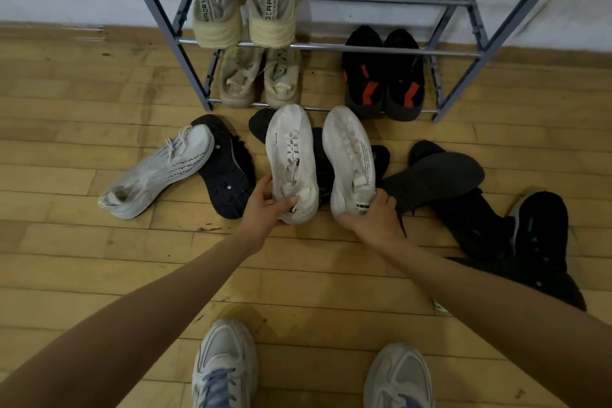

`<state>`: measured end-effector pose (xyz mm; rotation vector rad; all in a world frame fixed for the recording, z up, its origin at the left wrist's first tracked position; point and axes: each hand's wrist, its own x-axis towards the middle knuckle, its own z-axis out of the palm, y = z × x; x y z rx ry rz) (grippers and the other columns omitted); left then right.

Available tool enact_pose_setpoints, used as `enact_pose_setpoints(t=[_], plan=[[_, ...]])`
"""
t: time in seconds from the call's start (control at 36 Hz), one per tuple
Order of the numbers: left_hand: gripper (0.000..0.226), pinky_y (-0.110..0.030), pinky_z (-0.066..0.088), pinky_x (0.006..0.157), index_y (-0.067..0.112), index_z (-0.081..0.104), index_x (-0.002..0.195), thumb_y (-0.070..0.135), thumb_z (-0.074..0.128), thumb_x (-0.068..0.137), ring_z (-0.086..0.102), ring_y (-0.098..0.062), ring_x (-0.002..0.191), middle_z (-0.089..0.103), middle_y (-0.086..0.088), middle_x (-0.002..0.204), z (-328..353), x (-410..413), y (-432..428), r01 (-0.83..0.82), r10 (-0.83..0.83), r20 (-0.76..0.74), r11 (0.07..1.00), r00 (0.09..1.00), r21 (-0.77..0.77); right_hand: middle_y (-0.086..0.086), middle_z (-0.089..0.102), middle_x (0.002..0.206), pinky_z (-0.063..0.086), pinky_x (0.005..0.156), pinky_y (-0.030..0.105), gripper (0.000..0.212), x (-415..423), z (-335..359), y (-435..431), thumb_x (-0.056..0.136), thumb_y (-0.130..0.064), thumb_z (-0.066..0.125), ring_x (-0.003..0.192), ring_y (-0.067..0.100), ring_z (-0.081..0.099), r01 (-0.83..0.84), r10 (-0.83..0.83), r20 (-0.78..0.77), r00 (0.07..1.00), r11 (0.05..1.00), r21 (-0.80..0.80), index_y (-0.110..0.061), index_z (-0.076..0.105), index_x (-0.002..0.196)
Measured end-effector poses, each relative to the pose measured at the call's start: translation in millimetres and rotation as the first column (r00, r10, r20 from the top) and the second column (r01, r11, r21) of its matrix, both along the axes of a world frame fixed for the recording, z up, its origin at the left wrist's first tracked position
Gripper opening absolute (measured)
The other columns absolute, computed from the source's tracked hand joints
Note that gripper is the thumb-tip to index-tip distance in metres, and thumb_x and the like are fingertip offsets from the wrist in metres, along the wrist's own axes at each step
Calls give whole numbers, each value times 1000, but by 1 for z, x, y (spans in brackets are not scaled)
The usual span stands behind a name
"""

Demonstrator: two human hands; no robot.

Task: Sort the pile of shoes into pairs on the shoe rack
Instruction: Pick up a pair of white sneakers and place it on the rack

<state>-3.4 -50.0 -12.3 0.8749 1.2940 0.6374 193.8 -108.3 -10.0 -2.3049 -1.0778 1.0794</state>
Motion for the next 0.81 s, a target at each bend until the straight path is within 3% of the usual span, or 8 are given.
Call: enact_pose_setpoints(t=[0.08, 0.22, 0.36, 0.5, 0.61, 0.72, 0.81], plan=[[77, -42, 59, 76, 19, 34, 146, 15, 74, 81, 64, -26, 105, 61, -6, 121, 5, -4, 0, -2, 2, 1, 1000, 1000, 29, 10, 29, 136, 44, 98, 44, 91, 2, 2, 4, 68, -38, 77, 125, 31, 38, 76, -75, -38, 996, 997, 14, -14, 27, 140], [69, -47, 58, 84, 19, 42, 142, 15, 73, 81, 63, -25, 108, 63, -7, 121, 18, -4, 0, 5, -5, 4, 996, 1000, 86, 7, 33, 137, 44, 83, 33, 88, 14, 16, 10, 71, -30, 76, 113, 23, 45, 165, -164, -215, 963, 986, -13, -13, 28, 143], [61, -38, 59, 79, 21, 47, 138, 12, 71, 83, 63, -23, 110, 63, -5, 121, 34, -1, -6, 45, -52, 35, 984, 998, 174, 7, 51, 127, 48, 97, 44, 88, 27, 29, 3, 54, -31, 80, 111, 24, 53, 298, -266, -442, 857, 954, 4, -18, 44, 134], [65, -32, 59, 82, 23, 43, 142, 8, 69, 84, 63, -15, 108, 64, 3, 116, 55, 7, -9, 46, -68, 67, 958, 995, 282, 2, 46, 131, 48, 96, 40, 91, 31, 51, -18, 53, -42, 78, 114, 19, 51, 274, -185, -381, 906, 942, 195, -21, 43, 135], [66, -28, 57, 86, 32, 40, 139, 5, 67, 85, 62, -5, 105, 63, 21, 111, 75, 18, -8, 50, -89, 96, 934, 991, 355, 2, 43, 126, 47, 97, 37, 78, 37, 68, -19, 62, -32, 80, 110, 17, 50, 331, -210, -353, 912, 884, 331, -19, 47, 131], [66, -30, 54, 91, 23, 41, 143, 7, 68, 85, 62, -10, 110, 64, 5, 120, 95, 35, 10, 82, -127, 81, 905, 989, 417, -3, 37, 127, 40, 93, 29, 74, 53, 87, -3, 73, -25, 77, 111, 13, 43, 326, -223, -292, 930, 867, 376, -18, 40, 137], [66, -33, 56, 88, 19, 41, 143, 8, 69, 84, 65, -18, 107, 64, -5, 121, 110, 53, 34, 92, -144, 91, 901, 985, 425, 1, 40, 135, 42, 102, 36, 80, 67, 102, 20, 72, -27, 78, 121, 19, 45, 326, -238, -245, 940, 838, 436, -17, 38, 140]])
